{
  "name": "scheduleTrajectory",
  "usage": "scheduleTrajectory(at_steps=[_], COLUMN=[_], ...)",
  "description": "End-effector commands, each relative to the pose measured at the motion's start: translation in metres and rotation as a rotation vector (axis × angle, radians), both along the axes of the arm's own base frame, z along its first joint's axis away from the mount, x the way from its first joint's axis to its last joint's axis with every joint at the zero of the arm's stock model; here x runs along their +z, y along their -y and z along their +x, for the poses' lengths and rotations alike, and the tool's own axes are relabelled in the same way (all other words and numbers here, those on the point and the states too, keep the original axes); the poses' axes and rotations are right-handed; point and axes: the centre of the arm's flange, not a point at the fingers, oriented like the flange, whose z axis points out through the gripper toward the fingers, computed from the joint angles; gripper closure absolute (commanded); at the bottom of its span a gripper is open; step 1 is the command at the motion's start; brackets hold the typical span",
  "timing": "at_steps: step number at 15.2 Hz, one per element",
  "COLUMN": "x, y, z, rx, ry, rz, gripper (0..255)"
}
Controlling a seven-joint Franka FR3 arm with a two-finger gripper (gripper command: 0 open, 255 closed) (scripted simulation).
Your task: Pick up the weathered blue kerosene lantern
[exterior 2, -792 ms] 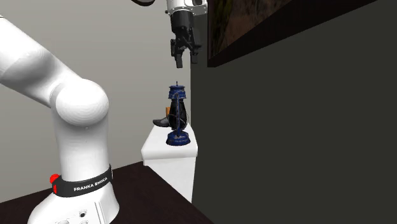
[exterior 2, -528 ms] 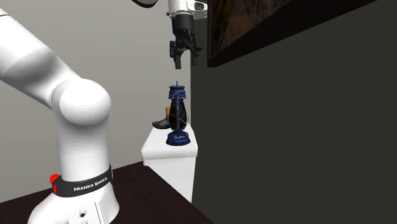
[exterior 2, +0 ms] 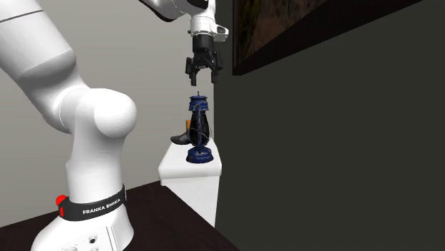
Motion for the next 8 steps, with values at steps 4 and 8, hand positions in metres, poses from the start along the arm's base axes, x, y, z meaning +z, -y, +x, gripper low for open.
scheduleTrajectory(at_steps=[4,8], x=[-0.021,-0.042], y=[-0.076,-0.076], z=[0.019,0.019], rx=[0.7,0.7], ry=[-0.036,-0.036], rz=[0.037,0.037], gripper=[0,0])
